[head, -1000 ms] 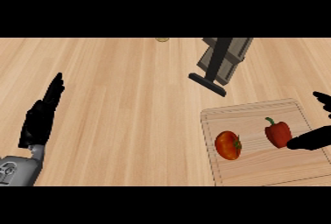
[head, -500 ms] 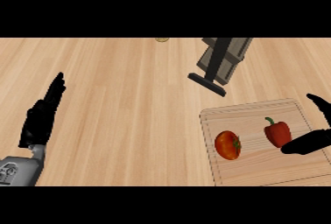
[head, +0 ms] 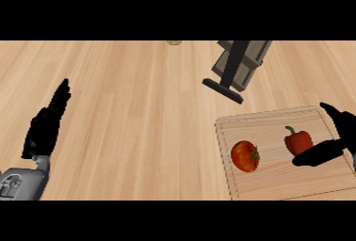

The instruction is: Pick the bell pepper from the cutting board and place it in the tiered basket

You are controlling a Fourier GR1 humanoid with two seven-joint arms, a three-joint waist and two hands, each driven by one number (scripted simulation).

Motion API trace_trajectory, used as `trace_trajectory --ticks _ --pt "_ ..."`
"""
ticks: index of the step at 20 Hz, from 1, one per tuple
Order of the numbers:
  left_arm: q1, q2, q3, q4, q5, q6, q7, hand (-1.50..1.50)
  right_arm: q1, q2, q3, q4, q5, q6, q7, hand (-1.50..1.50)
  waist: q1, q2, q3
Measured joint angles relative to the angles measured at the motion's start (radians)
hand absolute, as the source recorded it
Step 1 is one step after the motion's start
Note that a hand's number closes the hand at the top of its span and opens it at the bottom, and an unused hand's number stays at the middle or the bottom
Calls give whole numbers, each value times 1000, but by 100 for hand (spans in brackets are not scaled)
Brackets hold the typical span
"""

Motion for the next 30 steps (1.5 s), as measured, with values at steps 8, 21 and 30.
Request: trace_trajectory --ticks 8,21,30 --pt "20 -22 28 -6 -23 -22 -20 0 5 59 -22 55 35 13 -11 -150 1 0 0" --pt "21 -55 78 -42 -72 -70 15 0 -30 169 -72 239 115 61 -96 -150 2 1 0" --pt "29 -89 91 -42 -104 -84 8 0 -38 213 -54 310 153 134 -163 150 1 -4 -8"
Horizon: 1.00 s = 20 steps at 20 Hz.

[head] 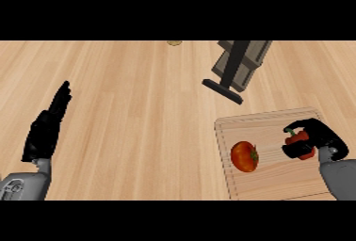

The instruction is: Pick the bell pepper from the cutting board and place it in the tiered basket

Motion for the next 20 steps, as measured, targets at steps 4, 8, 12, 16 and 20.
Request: trace_trajectory --ticks 4,8,12,16,20 --pt "3 -3 9 -15 -8 -11 10 0 -23 -11 18 24 56 32 -43 150 0 -1 -1" --pt "10 -10 19 -26 -14 -19 15 0 -8 28 -18 -5 56 9 -45 150 -3 -1 0" --pt "-6 -21 18 -14 -24 -24 19 0 -88 115 -11 -43 80 -31 42 150 5 2 4" --pt "-39 -35 -19 -13 -36 -40 12 0 -316 237 44 -16 168 -90 132 150 85 13 0" --pt "-64 -43 -46 -10 -43 -55 9 0 -533 327 55 51 269 -137 183 150 140 20 -3"
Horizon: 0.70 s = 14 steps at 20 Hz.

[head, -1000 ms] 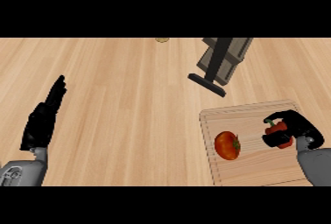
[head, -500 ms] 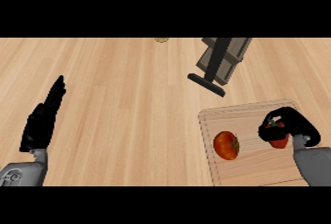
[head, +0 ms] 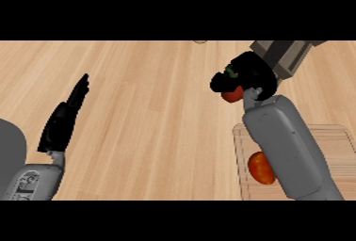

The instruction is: Pick the bell pepper from the cutting board and place it in the tiered basket

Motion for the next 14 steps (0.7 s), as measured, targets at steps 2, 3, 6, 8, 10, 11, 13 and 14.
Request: trace_trajectory --ticks 2,3,6,8,10,11,13,14 --pt "-12 -5 -6 5 -4 0 2 0 -100 32 -9 36 65 -34 18 150 7 2 0" --pt "-18 -6 -9 6 -7 0 4 0 -149 42 -17 52 100 -50 25 150 8 1 0" --pt "-28 -11 -13 13 -10 2 6 0 -288 54 -34 104 216 -94 38 150 9 1 -1" --pt "-36 -13 -12 18 -10 2 13 0 -379 49 -45 150 293 -113 43 150 5 1 0" --pt "-40 -16 -14 25 -13 5 12 0 -467 50 -54 196 369 -133 51 150 4 3 -1" --pt "-44 -13 -11 28 -12 2 12 0 -512 51 -60 219 403 -140 56 150 2 2 -1" --pt "-48 -13 -8 28 -13 5 17 0 -596 47 -77 273 466 -151 64 150 -3 1 0" --pt "-49 -10 -4 31 -12 4 16 0 -639 47 -83 302 497 -152 69 150 -6 1 0"
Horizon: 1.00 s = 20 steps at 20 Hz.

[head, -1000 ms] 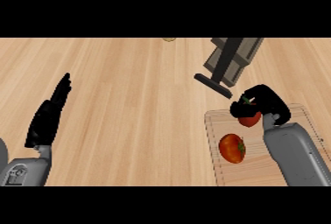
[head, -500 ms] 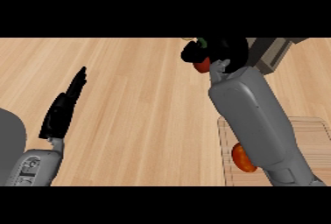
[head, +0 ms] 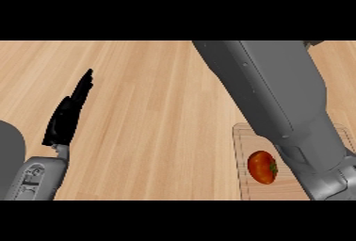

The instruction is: Pick the bell pepper from the cutting board and place it in the tiered basket

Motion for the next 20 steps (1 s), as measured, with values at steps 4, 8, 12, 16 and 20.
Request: trace_trajectory --ticks 4,8,12,16,20 --pt "-4 1 8 10 -2 6 1 0 -151 -14 -30 141 95 13 7 150 -11 2 0" --pt "5 -3 11 16 -2 9 -11 0 -283 -22 -90 280 133 32 4 150 -20 4 2" --pt "3 11 31 11 8 4 -11 0 -375 -43 -165 387 139 21 -16 150 -28 7 4" --pt "2 6 33 11 7 10 -8 0 -438 -68 -204 507 158 15 -55 150 -38 11 5" --pt "8 12 44 12 12 5 -11 0 -463 -113 -211 615 193 22 -91 150 -50 11 6"
